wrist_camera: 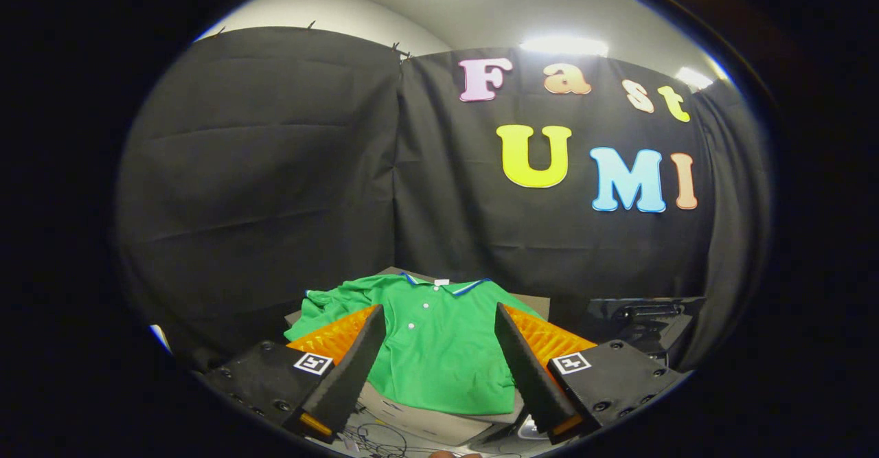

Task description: Put the clothes into the washing machine and then close the washing machine lid.

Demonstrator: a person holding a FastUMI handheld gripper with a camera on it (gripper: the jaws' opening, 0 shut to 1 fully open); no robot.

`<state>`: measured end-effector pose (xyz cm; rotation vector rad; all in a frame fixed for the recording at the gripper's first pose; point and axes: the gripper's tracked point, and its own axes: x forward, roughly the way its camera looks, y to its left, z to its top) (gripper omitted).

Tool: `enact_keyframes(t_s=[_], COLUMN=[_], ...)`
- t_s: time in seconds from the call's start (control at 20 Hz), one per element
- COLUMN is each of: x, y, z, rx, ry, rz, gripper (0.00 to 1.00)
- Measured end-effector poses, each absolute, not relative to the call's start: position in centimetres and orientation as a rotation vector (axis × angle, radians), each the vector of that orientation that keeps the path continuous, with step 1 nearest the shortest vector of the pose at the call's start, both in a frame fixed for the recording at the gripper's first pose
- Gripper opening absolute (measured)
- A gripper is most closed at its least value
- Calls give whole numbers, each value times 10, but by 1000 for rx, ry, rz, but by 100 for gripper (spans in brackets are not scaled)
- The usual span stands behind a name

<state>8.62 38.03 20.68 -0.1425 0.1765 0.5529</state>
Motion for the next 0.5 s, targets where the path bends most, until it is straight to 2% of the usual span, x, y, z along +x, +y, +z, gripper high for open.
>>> enact_keyframes(t_s=[0.5], x=[152], y=[460], z=[146], rx=[-234], ry=[373], rz=[504], gripper=[100])
